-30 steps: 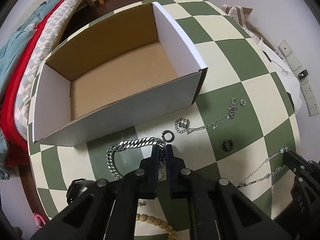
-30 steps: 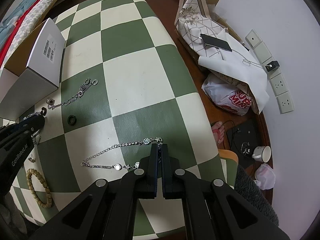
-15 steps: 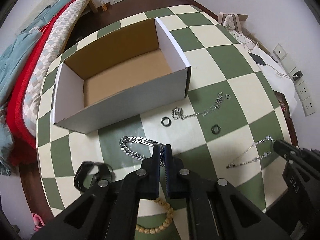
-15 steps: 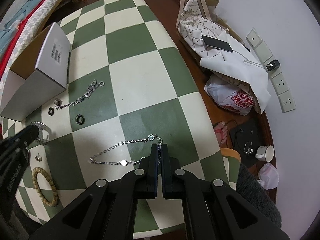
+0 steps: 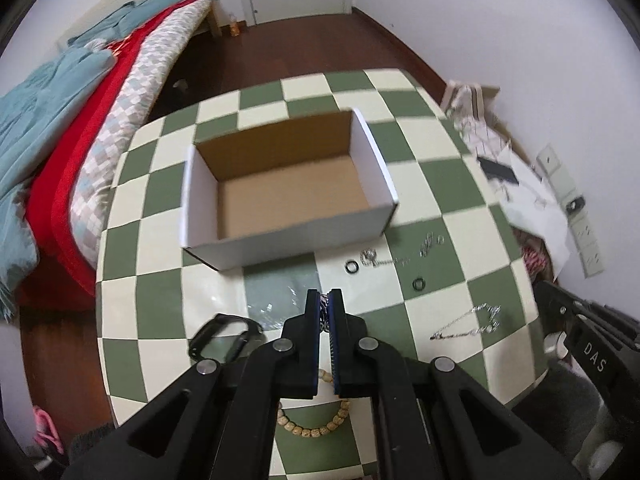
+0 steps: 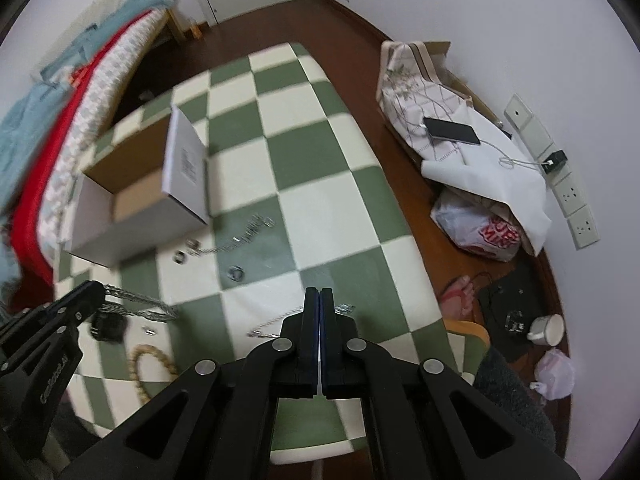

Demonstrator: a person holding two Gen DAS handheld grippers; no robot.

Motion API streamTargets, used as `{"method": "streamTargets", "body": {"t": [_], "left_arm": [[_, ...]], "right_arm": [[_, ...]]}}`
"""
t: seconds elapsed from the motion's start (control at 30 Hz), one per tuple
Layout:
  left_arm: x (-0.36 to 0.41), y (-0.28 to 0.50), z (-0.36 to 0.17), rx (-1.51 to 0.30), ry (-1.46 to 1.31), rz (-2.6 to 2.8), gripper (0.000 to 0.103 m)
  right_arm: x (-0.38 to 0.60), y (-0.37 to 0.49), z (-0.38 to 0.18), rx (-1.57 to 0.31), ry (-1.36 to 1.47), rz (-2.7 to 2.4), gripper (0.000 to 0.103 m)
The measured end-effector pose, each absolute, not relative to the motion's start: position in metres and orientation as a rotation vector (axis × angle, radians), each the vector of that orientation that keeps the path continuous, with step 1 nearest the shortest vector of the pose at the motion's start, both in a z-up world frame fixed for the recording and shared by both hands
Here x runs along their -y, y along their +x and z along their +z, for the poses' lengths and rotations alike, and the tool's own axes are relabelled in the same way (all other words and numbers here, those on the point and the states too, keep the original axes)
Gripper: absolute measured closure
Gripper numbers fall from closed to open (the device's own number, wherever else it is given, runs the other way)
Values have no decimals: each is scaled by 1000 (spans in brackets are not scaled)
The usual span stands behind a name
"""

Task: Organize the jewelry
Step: 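Carry the thick chain in the left tool while the right tool carries the thin chain to the box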

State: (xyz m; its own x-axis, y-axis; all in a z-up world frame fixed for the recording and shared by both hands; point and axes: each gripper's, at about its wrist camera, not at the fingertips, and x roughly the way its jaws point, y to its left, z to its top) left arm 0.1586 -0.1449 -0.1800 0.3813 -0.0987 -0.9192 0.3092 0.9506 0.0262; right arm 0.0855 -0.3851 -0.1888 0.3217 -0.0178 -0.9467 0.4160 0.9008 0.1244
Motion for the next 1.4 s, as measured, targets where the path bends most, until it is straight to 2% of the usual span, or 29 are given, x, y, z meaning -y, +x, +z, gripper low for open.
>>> {"method": "streamTargets", "body": {"t": [0.13,0.23,0.3,0.33,0.37,0.5,0.53,0.57,0.6,0.63,0.73,0.97,1.17,1.4], "left_arm": [[136,161,-166,-1128,186,-251,101],[131,163,-162,-1128,165,-246,101],[128,163,-161,-1131,159,-243,101],[128,163,-161,-1132,160,-241,101],[127,163,-161,-1133,161,-240,101],[126,160,-163,-1141,171,-235,101],[126,160,-163,-1143,174,-234,101],[126,160,-163,-1145,174,-234,101],[126,159,-164,-1146,175,-231,101],[125,158,-164,-1144,177,-228,101],[121,158,-159,-1136,174,-221,101],[108,164,-139,-1112,123,-207,101],[98,183,-121,-1106,43,-214,102],[98,221,-97,-1080,1,-231,102]], "right_arm": [[398,82,-175,-1172,456,-276,103],[416,87,-196,-1233,579,-238,100],[420,90,-216,-1292,584,-251,83],[420,91,-226,-1314,567,-262,68],[418,92,-238,-1346,547,-267,64],[404,93,-268,-1417,482,-290,63],[399,92,-266,-1386,448,-293,65],[393,94,-268,-1391,392,-311,71],[387,94,-268,-1375,343,-335,85],[382,94,-269,-1366,304,-347,92],[379,91,-267,-1342,293,-346,96],[384,77,-203,-1183,374,-290,96],[363,99,-144,-1094,327,-223,96],[339,143,-101,-1027,280,-156,96]]}}
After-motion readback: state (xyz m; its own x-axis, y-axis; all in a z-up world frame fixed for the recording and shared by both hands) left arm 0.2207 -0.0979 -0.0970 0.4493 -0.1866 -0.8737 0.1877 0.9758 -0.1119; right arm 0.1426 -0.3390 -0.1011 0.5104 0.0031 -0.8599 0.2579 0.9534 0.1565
